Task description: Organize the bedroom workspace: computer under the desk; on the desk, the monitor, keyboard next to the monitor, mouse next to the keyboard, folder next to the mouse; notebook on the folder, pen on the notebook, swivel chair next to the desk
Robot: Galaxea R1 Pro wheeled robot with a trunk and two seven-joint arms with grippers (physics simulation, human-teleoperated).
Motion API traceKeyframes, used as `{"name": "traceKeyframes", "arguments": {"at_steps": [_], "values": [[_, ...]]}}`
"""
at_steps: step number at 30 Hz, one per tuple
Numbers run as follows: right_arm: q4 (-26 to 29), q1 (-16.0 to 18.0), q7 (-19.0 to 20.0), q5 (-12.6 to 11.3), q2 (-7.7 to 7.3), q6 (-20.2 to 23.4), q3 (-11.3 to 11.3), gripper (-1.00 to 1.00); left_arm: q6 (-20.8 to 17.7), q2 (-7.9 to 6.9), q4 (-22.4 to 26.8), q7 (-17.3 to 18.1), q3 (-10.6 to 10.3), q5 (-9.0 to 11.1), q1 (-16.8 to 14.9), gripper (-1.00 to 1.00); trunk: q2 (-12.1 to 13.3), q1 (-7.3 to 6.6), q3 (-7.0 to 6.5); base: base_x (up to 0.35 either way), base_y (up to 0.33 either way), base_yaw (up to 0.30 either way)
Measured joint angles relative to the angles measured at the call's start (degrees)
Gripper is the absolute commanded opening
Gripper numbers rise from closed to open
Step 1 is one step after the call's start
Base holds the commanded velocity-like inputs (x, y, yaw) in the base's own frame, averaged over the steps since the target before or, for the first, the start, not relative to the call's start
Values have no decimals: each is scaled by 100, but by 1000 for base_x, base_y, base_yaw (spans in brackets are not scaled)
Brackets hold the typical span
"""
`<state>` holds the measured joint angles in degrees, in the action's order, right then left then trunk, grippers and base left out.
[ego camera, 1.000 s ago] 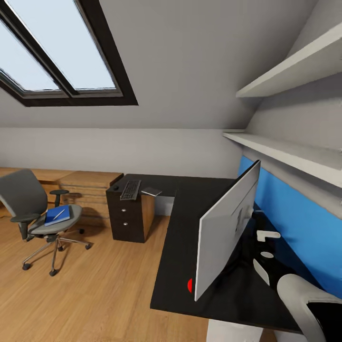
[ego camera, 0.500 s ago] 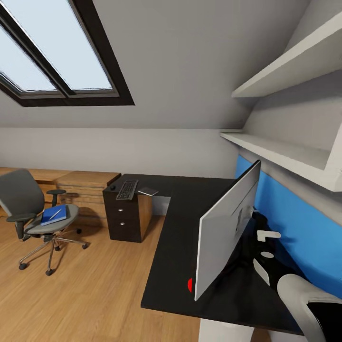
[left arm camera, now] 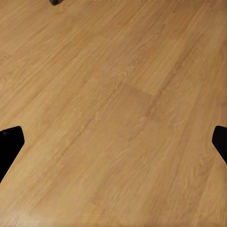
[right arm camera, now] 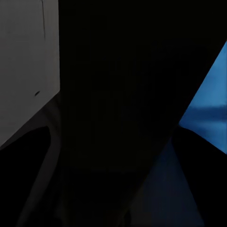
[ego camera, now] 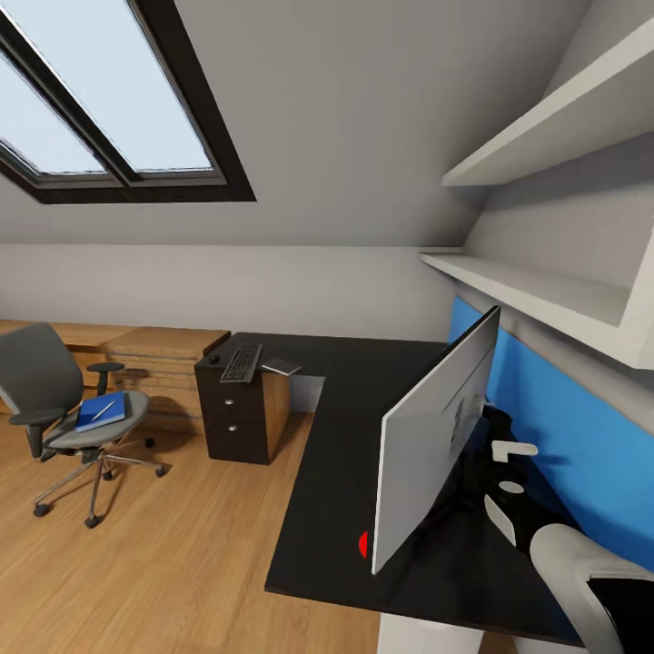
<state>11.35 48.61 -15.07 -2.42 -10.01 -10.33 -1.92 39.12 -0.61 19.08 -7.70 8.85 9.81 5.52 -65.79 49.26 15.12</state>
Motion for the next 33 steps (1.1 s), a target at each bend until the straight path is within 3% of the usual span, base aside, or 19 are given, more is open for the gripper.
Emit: {"name": "traceKeyframes", "arguments": {"at_steps": [33], "values": [[2, 0, -9, -1, 0, 9, -6, -100, 2, 1, -1, -7, 0, 0, 0, 100, 0, 0, 0, 85, -40, 0]]}}
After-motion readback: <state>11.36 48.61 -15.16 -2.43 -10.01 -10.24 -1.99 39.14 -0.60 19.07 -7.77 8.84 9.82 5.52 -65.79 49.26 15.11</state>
